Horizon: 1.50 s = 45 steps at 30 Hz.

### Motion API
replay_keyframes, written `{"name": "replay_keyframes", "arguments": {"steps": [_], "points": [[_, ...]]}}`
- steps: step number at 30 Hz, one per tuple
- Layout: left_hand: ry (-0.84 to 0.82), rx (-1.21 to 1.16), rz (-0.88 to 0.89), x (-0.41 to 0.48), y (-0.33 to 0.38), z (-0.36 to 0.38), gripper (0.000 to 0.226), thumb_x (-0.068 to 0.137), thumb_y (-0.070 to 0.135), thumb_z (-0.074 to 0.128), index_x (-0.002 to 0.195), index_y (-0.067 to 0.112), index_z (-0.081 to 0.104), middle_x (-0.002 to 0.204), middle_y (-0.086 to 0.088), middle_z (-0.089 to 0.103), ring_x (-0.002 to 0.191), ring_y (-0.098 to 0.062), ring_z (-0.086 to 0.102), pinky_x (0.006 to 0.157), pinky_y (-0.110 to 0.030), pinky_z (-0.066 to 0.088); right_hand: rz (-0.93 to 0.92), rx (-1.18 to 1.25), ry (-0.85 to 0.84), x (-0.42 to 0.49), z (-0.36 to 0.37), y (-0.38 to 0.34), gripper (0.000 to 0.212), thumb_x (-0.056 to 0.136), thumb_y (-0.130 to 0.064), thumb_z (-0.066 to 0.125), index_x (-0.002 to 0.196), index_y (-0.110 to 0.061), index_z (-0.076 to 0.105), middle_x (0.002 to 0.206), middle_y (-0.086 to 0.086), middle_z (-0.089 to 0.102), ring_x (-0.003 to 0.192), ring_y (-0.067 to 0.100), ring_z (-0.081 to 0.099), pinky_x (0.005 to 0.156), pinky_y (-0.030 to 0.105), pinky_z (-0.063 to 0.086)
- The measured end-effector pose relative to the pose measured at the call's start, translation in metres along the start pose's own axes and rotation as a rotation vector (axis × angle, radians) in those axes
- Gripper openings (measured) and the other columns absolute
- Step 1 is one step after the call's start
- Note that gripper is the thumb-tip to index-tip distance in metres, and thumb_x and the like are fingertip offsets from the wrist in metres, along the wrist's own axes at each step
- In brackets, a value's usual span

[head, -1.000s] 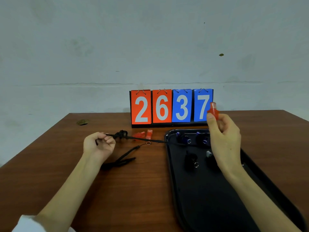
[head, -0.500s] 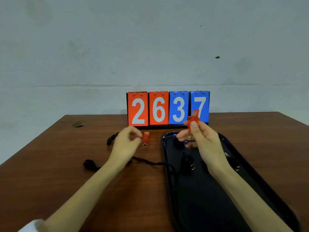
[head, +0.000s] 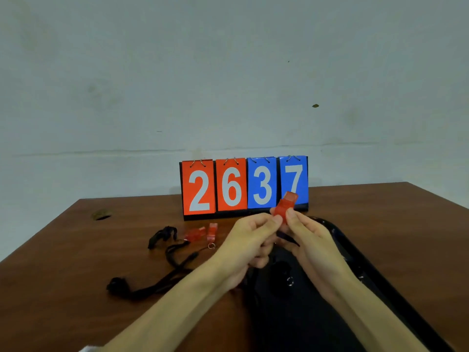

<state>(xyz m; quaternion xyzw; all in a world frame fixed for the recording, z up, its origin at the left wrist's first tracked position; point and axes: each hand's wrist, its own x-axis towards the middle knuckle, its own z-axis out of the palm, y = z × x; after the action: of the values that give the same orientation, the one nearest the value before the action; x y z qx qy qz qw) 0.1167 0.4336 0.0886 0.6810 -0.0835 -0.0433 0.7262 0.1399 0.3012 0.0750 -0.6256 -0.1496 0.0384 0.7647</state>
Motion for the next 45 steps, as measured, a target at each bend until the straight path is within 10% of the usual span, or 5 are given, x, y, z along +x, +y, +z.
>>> {"name": "replay_keyframes", "arguments": {"steps": [15,25,33,45], "points": [[-0.121,0.310,-0.228,-0.005,0.000,-0.024,0.020,0.092,0.027,0.057,0.104,0.013,0.062,0.057,0.003,0.049,0.039,-0.006,0.028,0.036,-0.018,0.019,0.089,0.292,0.221,0.007,-0.008,0.004,0.021,0.096,-0.024,0.045,0.093,-0.011,0.060,0.082,0.003,0.069,0.075,0.013,0.066,0.071,0.030,0.051],[-0.194,0.900,0.048,-0.013,0.032,-0.057,0.003,0.085,0.027,0.065,0.084,0.029,0.067,0.069,0.013,0.065,0.068,0.000,0.061,0.070,-0.012,0.049,-0.042,-0.749,-0.058,-0.001,0.004,0.013,0.010,0.084,-0.023,0.065,0.093,-0.027,0.067,0.078,-0.003,0.068,0.069,0.008,0.064,0.073,0.023,0.054],[-0.233,0.634,0.046,-0.011,0.024,-0.064,0.016,0.091,0.018,0.057,0.097,0.021,0.072,0.086,0.008,0.069,0.076,-0.005,0.062,0.061,-0.015,0.047,0.073,-0.447,-0.375,-0.008,0.008,0.003,0.010,0.079,-0.006,0.066,0.084,-0.015,0.067,0.074,0.004,0.072,0.068,0.015,0.070,0.063,0.021,0.056],[-0.098,0.206,-0.131,-0.007,-0.003,-0.034,0.015,0.096,0.024,0.048,0.091,0.012,0.056,0.067,-0.001,0.056,0.044,-0.006,0.033,0.040,-0.017,0.024,-0.067,-0.112,-0.010,-0.006,0.004,0.000,0.008,0.083,-0.011,0.061,0.087,-0.009,0.067,0.069,0.004,0.072,0.062,0.011,0.067,0.059,0.019,0.054]]}}
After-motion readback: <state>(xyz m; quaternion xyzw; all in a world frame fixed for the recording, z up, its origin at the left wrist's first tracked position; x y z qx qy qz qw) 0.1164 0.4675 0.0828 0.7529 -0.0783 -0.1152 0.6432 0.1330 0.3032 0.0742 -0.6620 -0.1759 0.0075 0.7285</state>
